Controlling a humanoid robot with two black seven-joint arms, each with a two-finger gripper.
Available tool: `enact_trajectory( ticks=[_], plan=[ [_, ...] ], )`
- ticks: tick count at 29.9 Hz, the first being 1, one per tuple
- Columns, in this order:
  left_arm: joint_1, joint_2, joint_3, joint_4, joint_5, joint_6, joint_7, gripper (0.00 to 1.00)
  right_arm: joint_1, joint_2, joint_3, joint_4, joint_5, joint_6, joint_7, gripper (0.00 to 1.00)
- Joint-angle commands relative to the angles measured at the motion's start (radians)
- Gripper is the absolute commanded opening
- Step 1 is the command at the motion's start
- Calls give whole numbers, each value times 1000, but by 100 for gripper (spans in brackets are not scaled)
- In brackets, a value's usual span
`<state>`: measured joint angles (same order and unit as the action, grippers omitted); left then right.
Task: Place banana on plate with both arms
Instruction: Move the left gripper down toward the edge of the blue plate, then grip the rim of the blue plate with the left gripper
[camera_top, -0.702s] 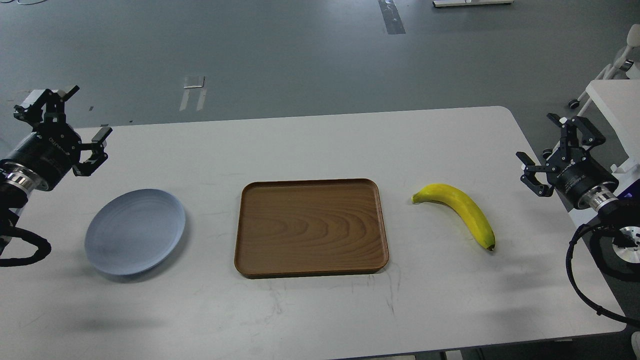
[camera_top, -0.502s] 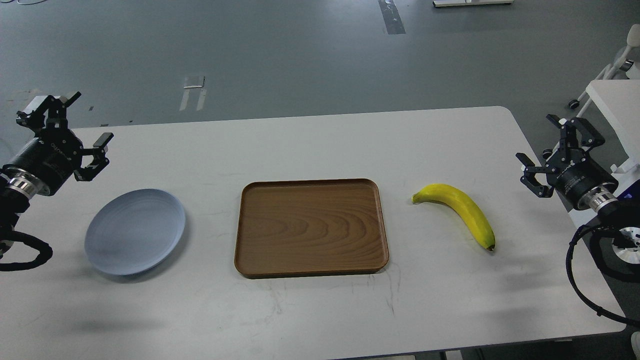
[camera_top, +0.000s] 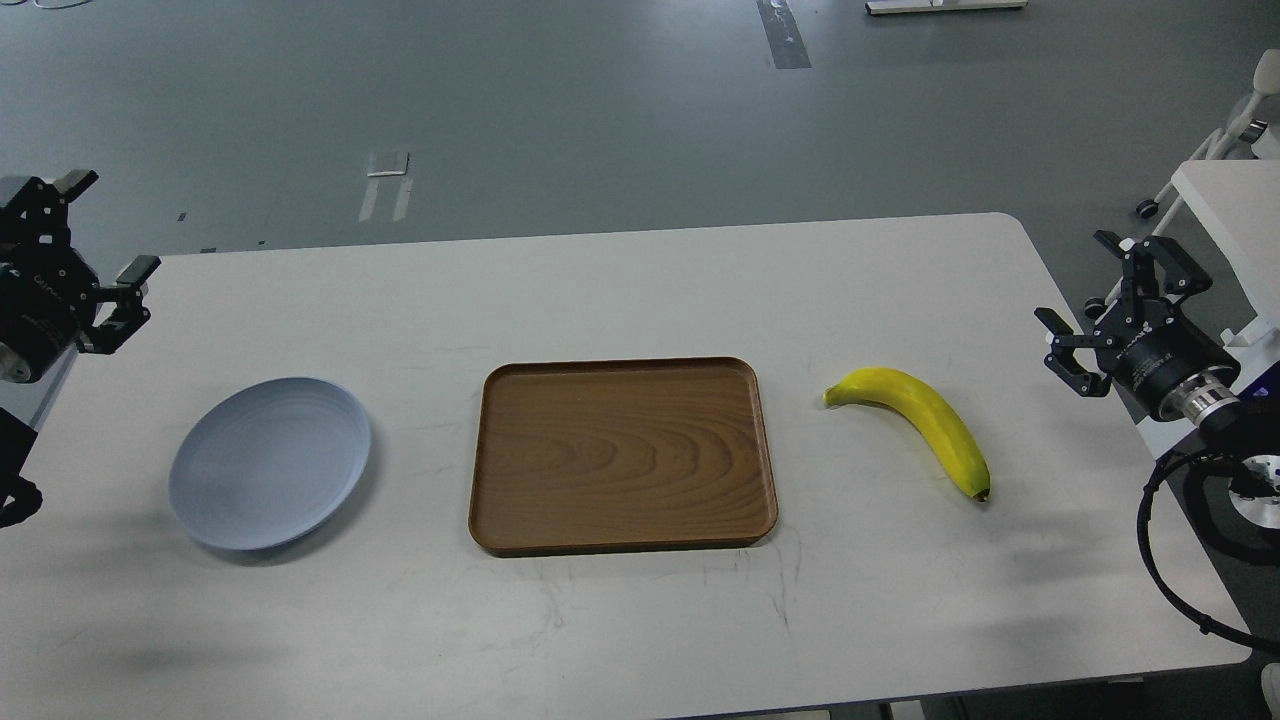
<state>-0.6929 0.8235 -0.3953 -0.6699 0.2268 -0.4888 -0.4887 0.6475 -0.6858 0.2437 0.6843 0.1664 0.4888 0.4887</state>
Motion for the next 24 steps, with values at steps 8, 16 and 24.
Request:
enact_trajectory(
  ticks=[8,16,24],
  plan=[
    [-20,164,-13,-331,728,0,0,100,-3,-1,-6,0,-2,0,0,100],
    [-4,164,9,-395,1293,255,0,100,-6,-1,-6,0,-2,0,0,100],
    [38,149,139,-208,1350,400,0,100,-12,-1,-7,0,-4,0,0,100]
  ],
)
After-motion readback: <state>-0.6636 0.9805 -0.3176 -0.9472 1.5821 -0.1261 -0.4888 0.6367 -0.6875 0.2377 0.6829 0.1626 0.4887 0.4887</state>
